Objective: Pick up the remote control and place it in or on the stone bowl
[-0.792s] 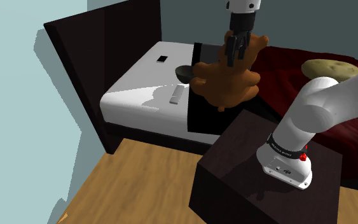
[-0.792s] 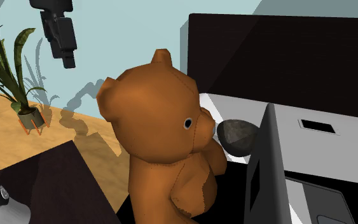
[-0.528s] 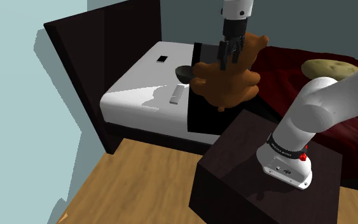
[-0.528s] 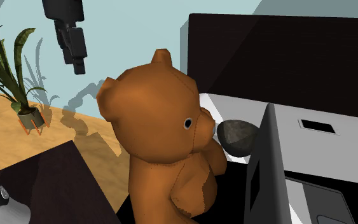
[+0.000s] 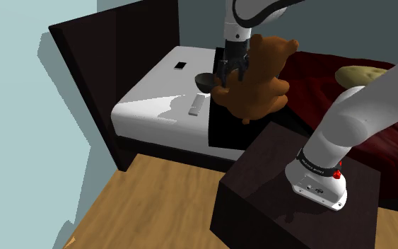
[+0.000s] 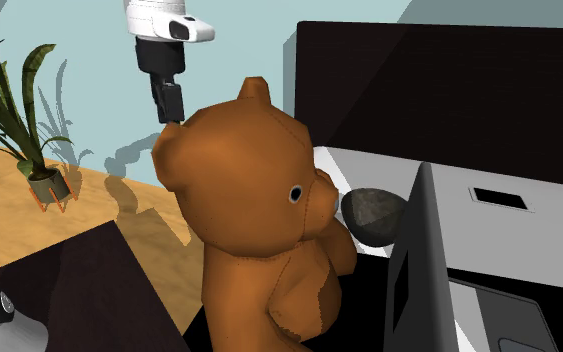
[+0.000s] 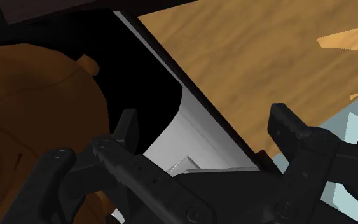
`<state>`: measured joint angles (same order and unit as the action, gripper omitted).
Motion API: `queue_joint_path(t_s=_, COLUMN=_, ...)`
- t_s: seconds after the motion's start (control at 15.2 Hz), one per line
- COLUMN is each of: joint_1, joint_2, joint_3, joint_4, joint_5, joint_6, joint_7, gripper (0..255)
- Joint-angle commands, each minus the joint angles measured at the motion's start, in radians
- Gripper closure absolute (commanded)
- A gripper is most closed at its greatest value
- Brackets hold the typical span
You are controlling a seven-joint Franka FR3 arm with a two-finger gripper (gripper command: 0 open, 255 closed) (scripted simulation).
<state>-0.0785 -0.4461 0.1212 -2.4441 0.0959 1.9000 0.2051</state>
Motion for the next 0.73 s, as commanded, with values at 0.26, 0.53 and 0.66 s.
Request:
queue_joint_path(t_s=0.26, joint_1=-0.036, joint_2=0.220, joint_3=0.023, joint_4=0.053, joint_5=-0.012, joint_6=0.191, joint_7=0.129, gripper=0)
queue_joint_path(t_s=0.53, joint_1=-0.055, joint_2=0.371, joint_3=0.027, joint_4=0.118, joint_5=-0.034, joint_6=0.290, joint_7=0.218, gripper=0)
queue_joint_path(t_s=0.66, joint_1=-0.062, joint_2=0.447, joint_3=0.024, joint_4=0.158, joint_5=-0.048, joint_6=0.333, joint_7=0.262, gripper=0)
